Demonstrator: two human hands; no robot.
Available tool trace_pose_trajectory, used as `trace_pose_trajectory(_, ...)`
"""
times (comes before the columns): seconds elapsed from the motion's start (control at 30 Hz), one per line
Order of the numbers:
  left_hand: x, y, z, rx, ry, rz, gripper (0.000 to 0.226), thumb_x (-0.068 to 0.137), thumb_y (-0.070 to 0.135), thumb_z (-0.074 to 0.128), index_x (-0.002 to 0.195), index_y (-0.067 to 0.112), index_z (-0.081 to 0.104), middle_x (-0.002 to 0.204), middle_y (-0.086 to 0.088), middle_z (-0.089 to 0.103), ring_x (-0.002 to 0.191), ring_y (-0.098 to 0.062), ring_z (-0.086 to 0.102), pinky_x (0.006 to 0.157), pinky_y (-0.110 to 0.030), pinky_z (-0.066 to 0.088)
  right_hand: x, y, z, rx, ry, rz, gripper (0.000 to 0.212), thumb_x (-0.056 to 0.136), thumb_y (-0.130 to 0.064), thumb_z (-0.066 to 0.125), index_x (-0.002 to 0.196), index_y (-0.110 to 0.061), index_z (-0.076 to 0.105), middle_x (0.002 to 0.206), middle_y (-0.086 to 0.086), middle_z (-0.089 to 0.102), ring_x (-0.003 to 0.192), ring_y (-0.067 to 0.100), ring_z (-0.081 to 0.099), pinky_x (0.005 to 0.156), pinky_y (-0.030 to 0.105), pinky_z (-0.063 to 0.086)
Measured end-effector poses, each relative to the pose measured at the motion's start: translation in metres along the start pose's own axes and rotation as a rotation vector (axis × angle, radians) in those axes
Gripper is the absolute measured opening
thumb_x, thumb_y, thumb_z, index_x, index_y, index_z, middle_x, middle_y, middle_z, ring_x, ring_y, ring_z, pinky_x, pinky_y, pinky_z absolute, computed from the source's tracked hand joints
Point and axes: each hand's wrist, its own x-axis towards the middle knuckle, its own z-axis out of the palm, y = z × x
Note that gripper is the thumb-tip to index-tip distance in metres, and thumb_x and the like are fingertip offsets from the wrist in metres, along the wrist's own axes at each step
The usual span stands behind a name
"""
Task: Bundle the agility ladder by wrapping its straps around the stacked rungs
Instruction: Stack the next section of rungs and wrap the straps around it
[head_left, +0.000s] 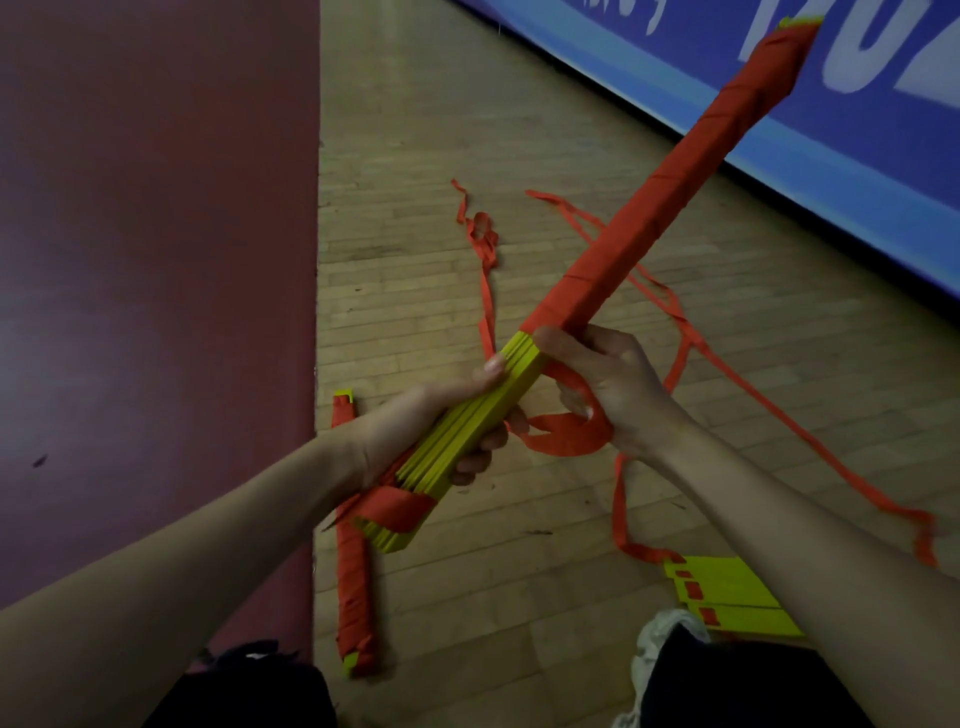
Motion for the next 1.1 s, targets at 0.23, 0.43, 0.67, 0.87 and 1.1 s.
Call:
trace_pose_trajectory(0.23, -0.003, 0.001, -0.003, 0.086, 0.105, 0.025, 0.058, 0.081, 0.063, 0.045, 0.091, 0.007, 0.057, 0.065, -0.001, 0.047, 0.048, -0.012, 0.043, 0.044, -0.021, 0.036, -0.007, 0.010, -0.015, -0.266, -0.201, 0.152, 0.026, 0.073, -0.030, 0.075, 0.088, -0.009, 0.073, 0.071, 0.003, 0.069, 0.066, 0.013, 0.063, 0.059, 0.020, 0.046)
trace_pose_trajectory(0.43, -0.003, 0.004, -0.010, 0.005, 0.220, 0.084, 0.052, 0.084, 0.053, 0.050, 0.091, 0.003, 0.061, 0.066, -0.008, 0.050, 0.046, -0.018, 0.049, 0.043, -0.022, 0.039, -0.010, 0.009, -0.010, -0.291, -0.036, 0.099, 0.015, 0.083, -0.018, 0.069, 0.076, -0.005, 0.068, 0.052, -0.004, 0.061, 0.043, 0.005, 0.054, 0.047, 0.015, 0.042)
trace_pose_trajectory(0.67, -0.004, 0.004, -0.011, 0.004, 0.287, 0.121, 0.045, 0.084, 0.046, 0.047, 0.086, 0.004, 0.063, 0.065, -0.007, 0.049, 0.047, -0.017, 0.047, 0.043, -0.023, 0.038, -0.007, 0.011, -0.008, -0.265, -0.017, 0.132, 0.023, 0.094, -0.023, 0.059, 0.087, -0.004, 0.068, 0.057, 0.003, 0.065, 0.032, 0.007, 0.045, 0.034, 0.015, 0.034)
trace_pose_trajectory(0.87, -0.005, 0.001, -0.010, 0.011, 0.327, 0.113, 0.043, 0.084, 0.046, 0.054, 0.088, 0.004, 0.062, 0.066, -0.007, 0.050, 0.048, -0.017, 0.048, 0.044, -0.022, 0.039, -0.004, 0.013, -0.013, -0.245, 0.010, 0.187, 0.013, 0.081, -0.015, 0.074, 0.089, -0.006, 0.069, 0.065, 0.008, 0.070, 0.048, 0.015, 0.063, 0.046, 0.023, 0.049)
trace_pose_trajectory(1.1, -0.006, -0.001, -0.004, 0.119, 0.469, 0.121, 0.034, 0.072, 0.044, 0.070, 0.085, 0.013, 0.068, 0.066, -0.005, 0.056, 0.055, -0.014, 0.051, 0.052, -0.026, 0.038, -0.009, 0.009, 0.001, -0.469, 0.107, -0.017, 0.026, 0.082, -0.026, 0.074, 0.064, -0.012, 0.061, 0.045, 0.003, 0.053, 0.033, 0.013, 0.048, 0.035, 0.018, 0.036)
